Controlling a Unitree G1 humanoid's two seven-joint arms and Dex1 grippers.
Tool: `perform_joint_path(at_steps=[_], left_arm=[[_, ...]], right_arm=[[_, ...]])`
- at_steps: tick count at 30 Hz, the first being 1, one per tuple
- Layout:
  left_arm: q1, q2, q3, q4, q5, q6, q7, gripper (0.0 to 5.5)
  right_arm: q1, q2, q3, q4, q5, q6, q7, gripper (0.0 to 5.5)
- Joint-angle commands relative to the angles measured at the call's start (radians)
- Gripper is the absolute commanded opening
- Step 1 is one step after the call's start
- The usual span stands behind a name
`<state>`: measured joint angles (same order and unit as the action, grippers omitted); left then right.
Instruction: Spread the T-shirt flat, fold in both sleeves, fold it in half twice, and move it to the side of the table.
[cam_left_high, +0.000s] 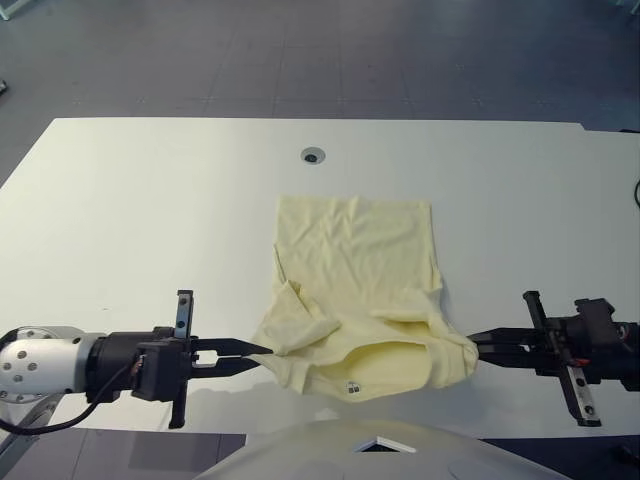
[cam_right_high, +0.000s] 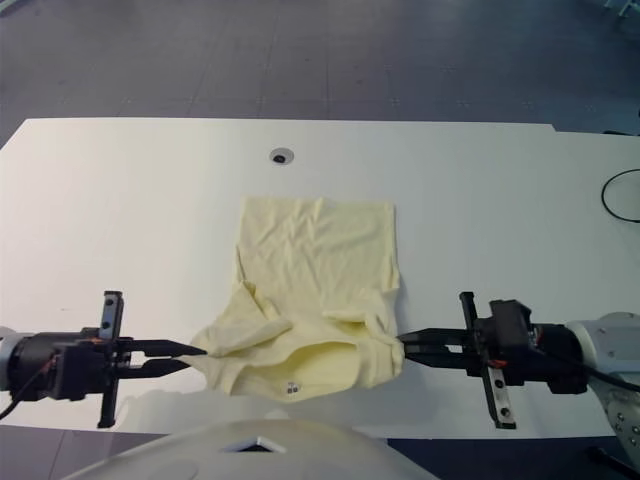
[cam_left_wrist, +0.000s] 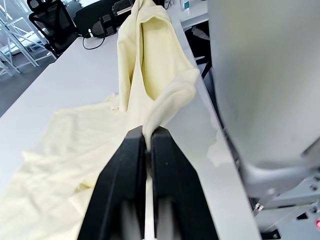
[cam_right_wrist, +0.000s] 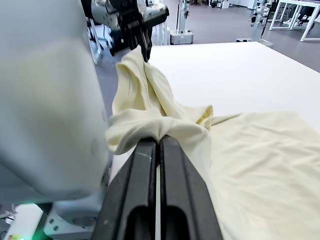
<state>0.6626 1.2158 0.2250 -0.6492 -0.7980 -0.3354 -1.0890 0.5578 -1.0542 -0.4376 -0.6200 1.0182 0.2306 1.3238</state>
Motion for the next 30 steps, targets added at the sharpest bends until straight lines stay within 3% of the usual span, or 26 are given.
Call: perform_joint_path(at_steps=[1,13,19,30], left_arm=[[0.047,-0.044,0.127,-0.072,-0.108,0.108,-0.073,0.02],[0.079,-0.142,0.422,-0.210,-0.337,0.454,-0.143,0.02],[0.156,-0.200,0.546,-0.265,-0.390,0.589,-0.262,0.02],[0.167,-0.258,0.609,-0.328,-0.465,0.707,-0.326,0.02]], right_arm=[[-0.002,0.003,-0.060,-0.031,0.068,0.086,0.034,0.00],[-0.049,0.022,-0.111,-0.050,0.200,0.294,0.017,0.00],[0.031,0.036,-0.168,-0.087,0.156,0.320,0.168,0.00],[-0.005,0.038,-0.191,-0.089,0.168,0.373,0.191,0.00]])
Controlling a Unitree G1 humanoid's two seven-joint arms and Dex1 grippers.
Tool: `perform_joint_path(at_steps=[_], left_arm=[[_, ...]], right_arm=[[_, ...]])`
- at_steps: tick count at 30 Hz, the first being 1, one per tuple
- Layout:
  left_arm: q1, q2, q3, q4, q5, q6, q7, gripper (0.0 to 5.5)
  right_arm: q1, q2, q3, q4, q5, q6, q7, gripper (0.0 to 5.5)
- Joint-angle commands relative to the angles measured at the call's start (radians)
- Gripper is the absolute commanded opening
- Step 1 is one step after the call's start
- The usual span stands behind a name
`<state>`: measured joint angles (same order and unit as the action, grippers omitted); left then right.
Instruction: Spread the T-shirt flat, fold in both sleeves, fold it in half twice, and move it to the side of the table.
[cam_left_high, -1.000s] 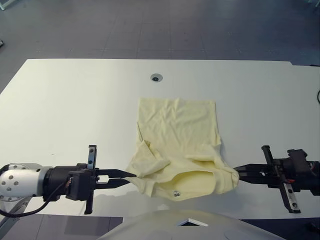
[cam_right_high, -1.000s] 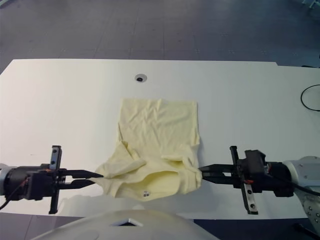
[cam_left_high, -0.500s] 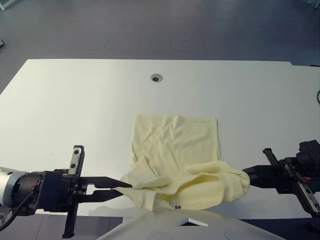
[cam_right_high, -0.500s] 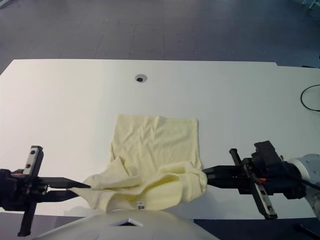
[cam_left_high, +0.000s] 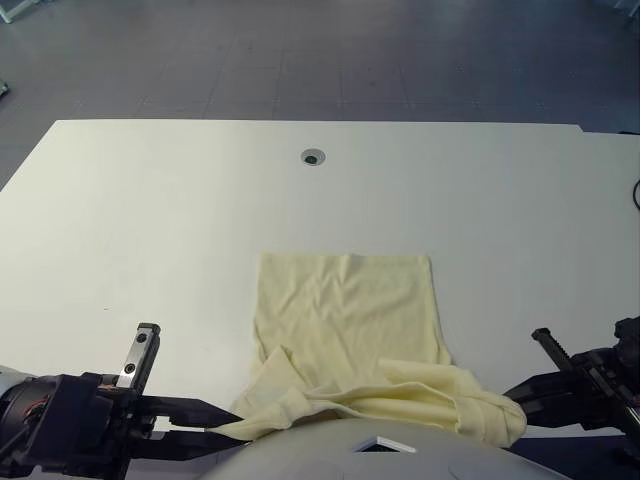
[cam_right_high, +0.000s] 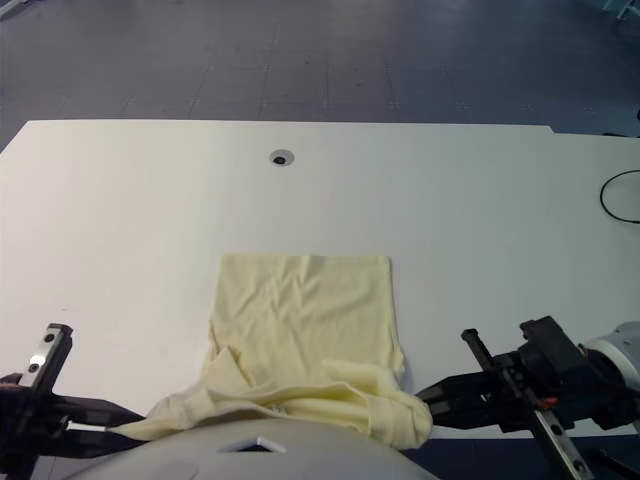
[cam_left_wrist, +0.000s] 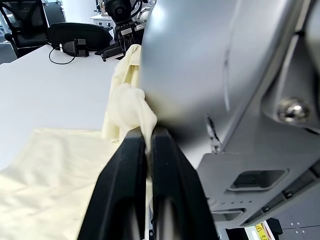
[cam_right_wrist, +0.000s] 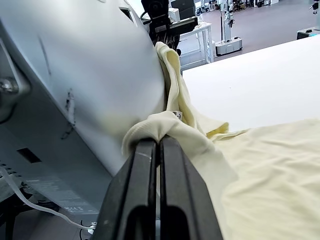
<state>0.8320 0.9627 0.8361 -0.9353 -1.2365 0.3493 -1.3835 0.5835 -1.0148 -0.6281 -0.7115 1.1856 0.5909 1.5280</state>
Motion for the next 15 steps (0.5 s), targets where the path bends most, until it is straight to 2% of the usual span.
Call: perform_joint_path(at_steps=[1,7,10,15], left_arm=[[-0.016,-0.003,-0.018,-0.039,-0.010,0.027,-0.025,0.02],[-0.243,0.038,-0.237,0.050,0.130,0.034,0.095,0.02],[-0.404,0.053,-0.391,0.140,0.208,0.051,0.140,0.02],[-0.650,0.023,-0.614,0.333,0.322,0.061,0.118,0.02]], right_arm=[[-0.044,0.000,0.008,0.009,-0.005,0.015,-0.024,0.00],[-0.184,-0.016,0.101,0.087,-0.045,0.027,-0.089,0.00],[-0.305,-0.019,0.200,0.176,-0.114,0.017,-0.111,0.00],[-0.486,0.015,0.378,0.323,-0.259,-0.017,-0.113,0.00]])
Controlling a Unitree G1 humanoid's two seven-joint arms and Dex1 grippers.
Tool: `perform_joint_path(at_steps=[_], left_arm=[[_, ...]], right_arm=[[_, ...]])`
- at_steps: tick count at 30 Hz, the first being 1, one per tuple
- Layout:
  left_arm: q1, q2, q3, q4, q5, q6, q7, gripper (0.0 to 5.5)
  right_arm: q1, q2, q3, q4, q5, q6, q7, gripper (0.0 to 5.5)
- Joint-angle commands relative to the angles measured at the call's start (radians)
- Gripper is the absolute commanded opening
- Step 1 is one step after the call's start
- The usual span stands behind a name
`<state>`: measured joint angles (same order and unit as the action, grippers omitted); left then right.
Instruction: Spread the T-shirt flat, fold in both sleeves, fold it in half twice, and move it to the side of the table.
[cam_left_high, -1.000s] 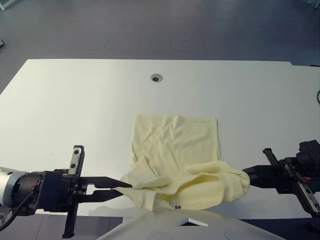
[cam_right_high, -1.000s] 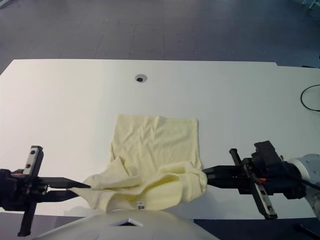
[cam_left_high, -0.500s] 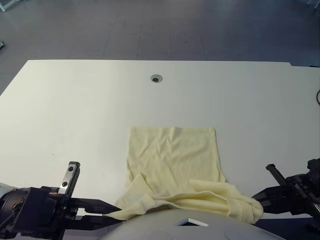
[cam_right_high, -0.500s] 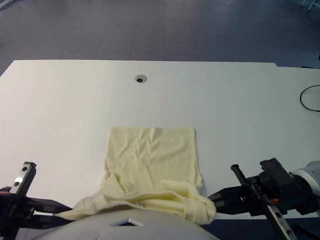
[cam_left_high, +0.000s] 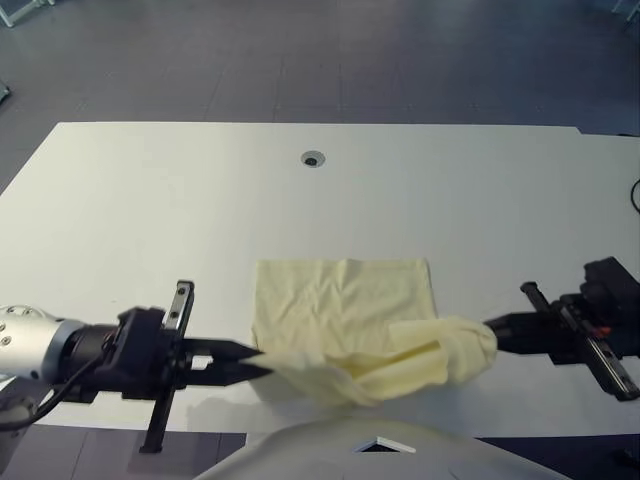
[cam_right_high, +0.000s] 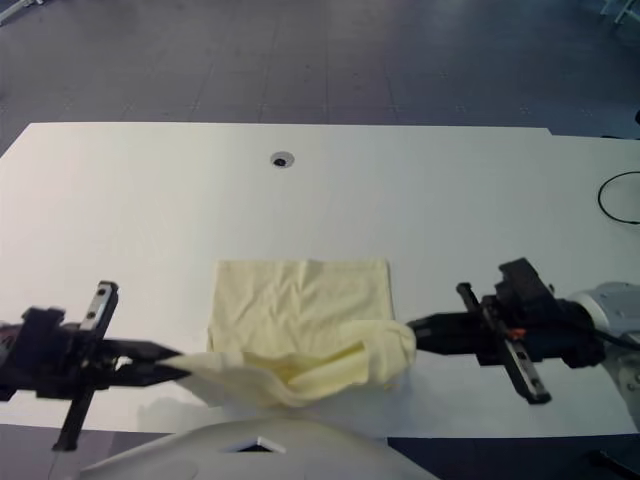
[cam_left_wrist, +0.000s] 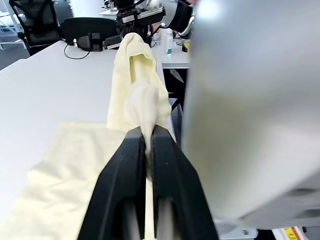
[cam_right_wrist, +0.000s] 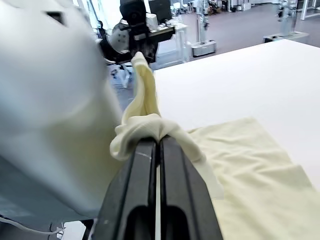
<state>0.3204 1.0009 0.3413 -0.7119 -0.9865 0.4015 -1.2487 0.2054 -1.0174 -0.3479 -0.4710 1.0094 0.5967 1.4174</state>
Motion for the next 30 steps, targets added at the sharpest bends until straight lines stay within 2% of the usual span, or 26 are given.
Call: perform_joint_path(at_steps=[1,7,12,18,25,30], left_arm=[[-0.178,-0.020,-0.154,0.145,0.095,0.010,-0.025,0.02],[-0.351,-0.069,-0.334,0.390,0.273,-0.030,-0.096,0.02],[-0.445,-0.128,-0.405,0.533,0.363,-0.075,-0.132,0.02],[-0.473,-0.154,-0.382,0.562,0.353,-0.095,-0.177,0.02],[-0.428,-0.144,-0.310,0.462,0.237,-0.041,-0.228,0.02],[-0.411,-0.140,-0.315,0.447,0.247,-0.032,-0.241,0.02]], right_arm=[[-0.142,0.027,0.129,0.111,-0.105,-0.026,-0.005,0.00],[-0.363,0.113,0.312,0.324,-0.247,-0.046,0.013,0.00],[-0.471,0.190,0.409,0.419,-0.311,-0.051,0.035,0.00],[-0.470,0.206,0.412,0.334,-0.269,-0.009,0.062,0.00],[-0.325,0.096,0.354,0.127,-0.096,0.093,0.181,0.00],[-0.354,0.094,0.437,0.242,-0.243,0.023,0.173,0.00]])
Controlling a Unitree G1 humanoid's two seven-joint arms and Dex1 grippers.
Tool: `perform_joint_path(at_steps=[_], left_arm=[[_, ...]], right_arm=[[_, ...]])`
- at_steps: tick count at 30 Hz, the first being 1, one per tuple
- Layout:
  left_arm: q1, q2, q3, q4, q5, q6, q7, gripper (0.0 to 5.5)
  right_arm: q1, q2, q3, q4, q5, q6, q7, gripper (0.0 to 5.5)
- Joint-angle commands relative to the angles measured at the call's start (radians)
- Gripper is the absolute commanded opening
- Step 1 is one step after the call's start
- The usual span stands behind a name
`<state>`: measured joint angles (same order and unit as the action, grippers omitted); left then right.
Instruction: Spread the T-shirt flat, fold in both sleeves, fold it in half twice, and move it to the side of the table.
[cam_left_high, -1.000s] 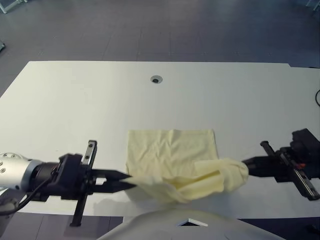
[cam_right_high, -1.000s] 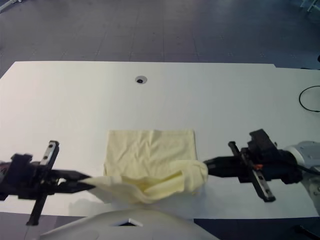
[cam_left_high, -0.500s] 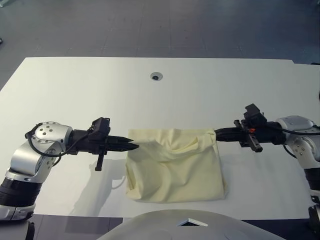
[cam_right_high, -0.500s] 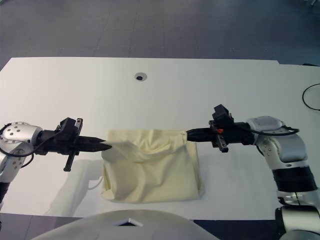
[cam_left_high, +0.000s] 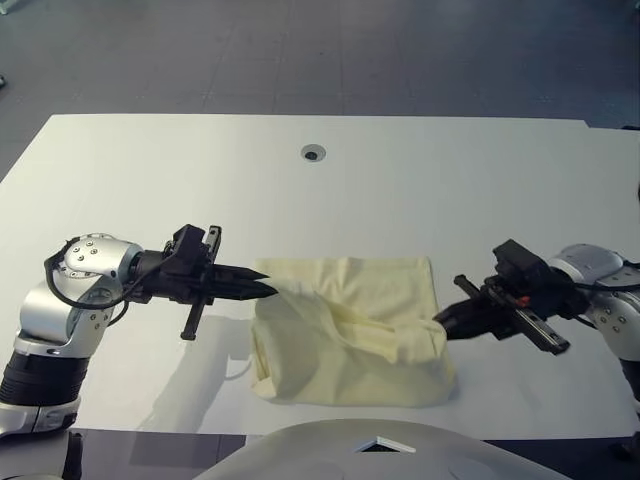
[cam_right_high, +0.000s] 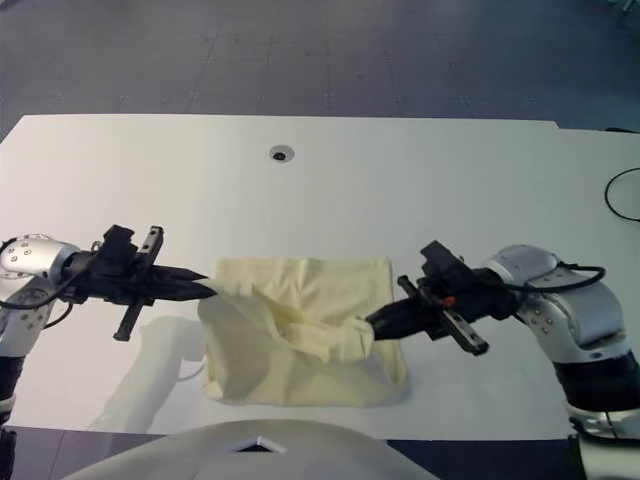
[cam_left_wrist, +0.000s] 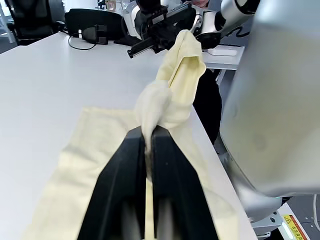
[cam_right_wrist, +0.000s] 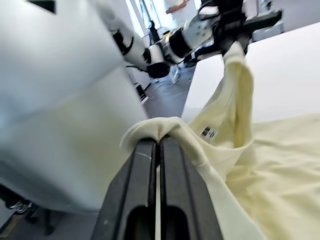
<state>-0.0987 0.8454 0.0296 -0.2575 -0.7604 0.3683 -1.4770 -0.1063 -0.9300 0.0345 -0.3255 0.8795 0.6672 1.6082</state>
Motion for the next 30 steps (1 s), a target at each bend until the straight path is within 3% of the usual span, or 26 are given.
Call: perform_joint_path(at_steps=[1,8,13,21,30], left_arm=[[0.004,0.012,-0.013,0.003,0.040,-0.007,-0.011,0.02],[-0.057,-0.061,-0.123,0.161,0.224,-0.121,0.010,0.02],[-0.157,-0.129,-0.164,0.359,0.328,-0.215,0.027,0.02],[-0.255,-0.186,-0.183,0.587,0.430,-0.337,0.034,0.02],[-0.282,-0.189,-0.162,0.647,0.435,-0.363,0.014,0.02]], right_arm=[[-0.062,0.015,0.071,0.139,-0.152,-0.067,-0.025,0.00],[-0.274,0.124,0.171,0.607,-0.437,-0.236,-0.106,0.00],[-0.366,0.180,0.165,0.826,-0.520,-0.312,-0.111,0.00],[-0.404,0.220,0.146,0.924,-0.557,-0.353,-0.094,0.00],[-0.453,0.273,0.057,0.888,-0.480,-0.259,-0.098,0.00]])
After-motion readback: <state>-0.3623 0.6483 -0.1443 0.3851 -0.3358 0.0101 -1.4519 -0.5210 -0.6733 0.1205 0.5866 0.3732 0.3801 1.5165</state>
